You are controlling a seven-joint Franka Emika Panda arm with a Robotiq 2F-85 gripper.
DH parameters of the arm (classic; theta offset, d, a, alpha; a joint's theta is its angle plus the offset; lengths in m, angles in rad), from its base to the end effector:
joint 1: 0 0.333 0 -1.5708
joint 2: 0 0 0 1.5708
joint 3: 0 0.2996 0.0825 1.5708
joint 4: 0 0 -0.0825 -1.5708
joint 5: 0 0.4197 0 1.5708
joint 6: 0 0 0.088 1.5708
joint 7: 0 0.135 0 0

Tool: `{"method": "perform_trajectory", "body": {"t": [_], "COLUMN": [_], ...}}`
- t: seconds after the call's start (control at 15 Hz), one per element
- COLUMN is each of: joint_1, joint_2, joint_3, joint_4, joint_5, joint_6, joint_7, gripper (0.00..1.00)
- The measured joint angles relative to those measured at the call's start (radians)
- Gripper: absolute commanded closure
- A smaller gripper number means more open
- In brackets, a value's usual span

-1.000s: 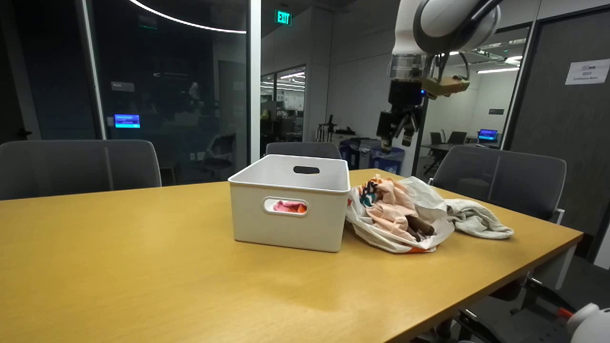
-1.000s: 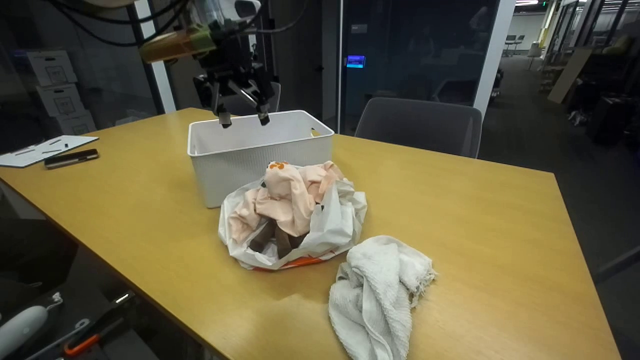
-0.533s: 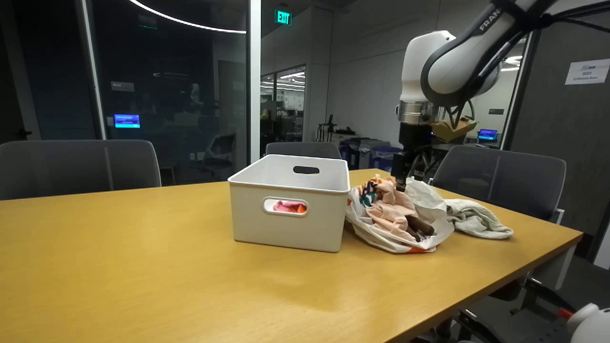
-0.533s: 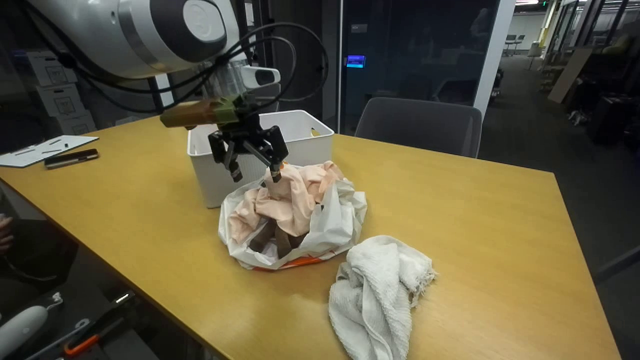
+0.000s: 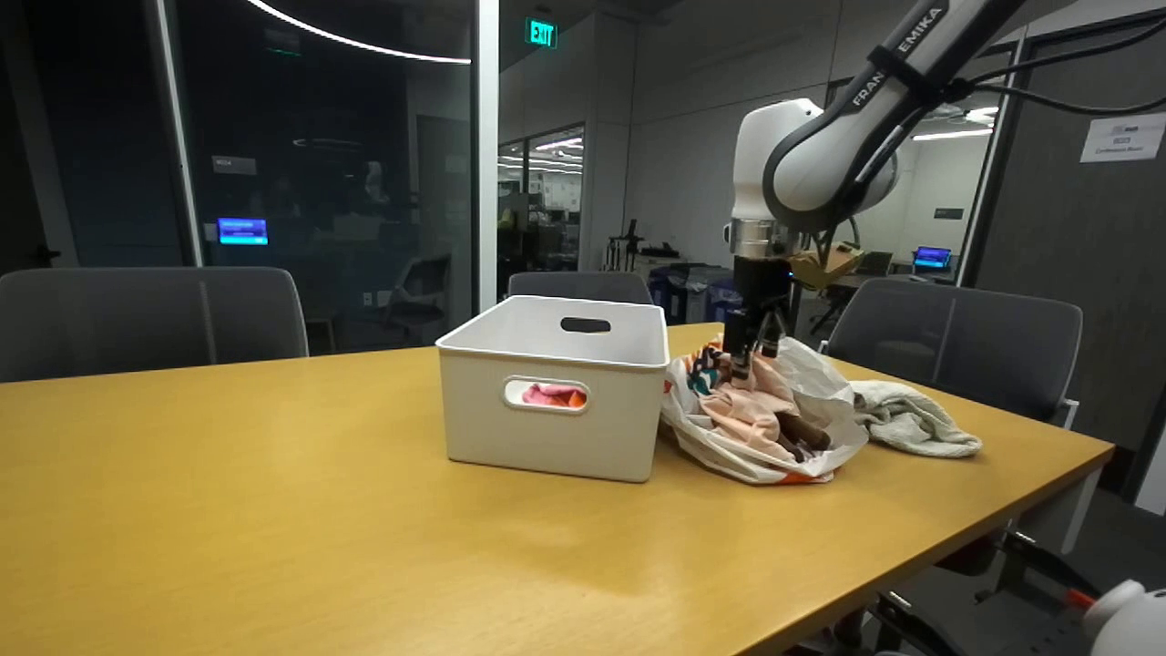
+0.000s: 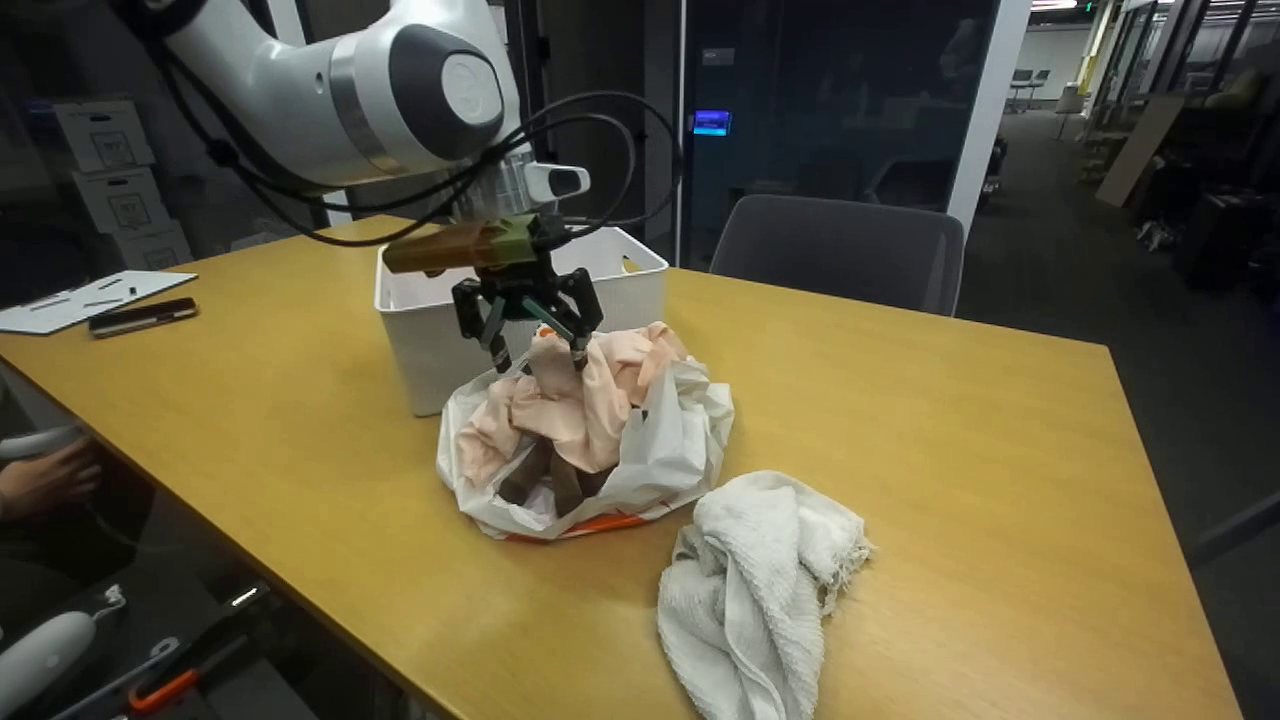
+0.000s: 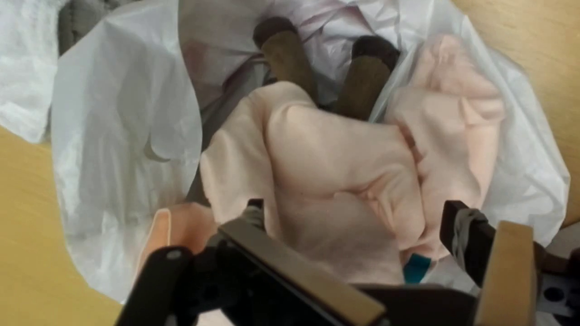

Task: Remove the objects inside the plastic bag and place them inside the box on the table

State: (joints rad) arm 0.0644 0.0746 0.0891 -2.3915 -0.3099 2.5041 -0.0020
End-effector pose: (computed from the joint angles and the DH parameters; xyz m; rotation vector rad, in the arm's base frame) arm 0.5191 0.0780 0.2185 2.9025 0.5903 0.0778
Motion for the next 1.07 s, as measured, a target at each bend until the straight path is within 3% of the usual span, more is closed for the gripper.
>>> {"method": "perform_trajectory", "body": {"t": [0.13,0.2,0.33,0.87,1.07], "joint_1": [0.000,-0.001,-0.004,-0.013,-0.017], "joint_2": [0.032,0.046,0.071,0.102,0.098], "joint_3": [-0.010,-0.015,-0.021,-0.024,-0.025], "joint_4": [0.052,0.076,0.111,0.153,0.157], "joint_5": [-0.004,-0.004,0.003,0.064,0.089], "joint_6": [-0.001,-0.002,-0.003,-0.003,-0.003], "joint_7": [-0.023,-0.036,-0.059,-0.099,-0.098], "gripper": [0.00,0.25,0.34,0.97,1.00]}}
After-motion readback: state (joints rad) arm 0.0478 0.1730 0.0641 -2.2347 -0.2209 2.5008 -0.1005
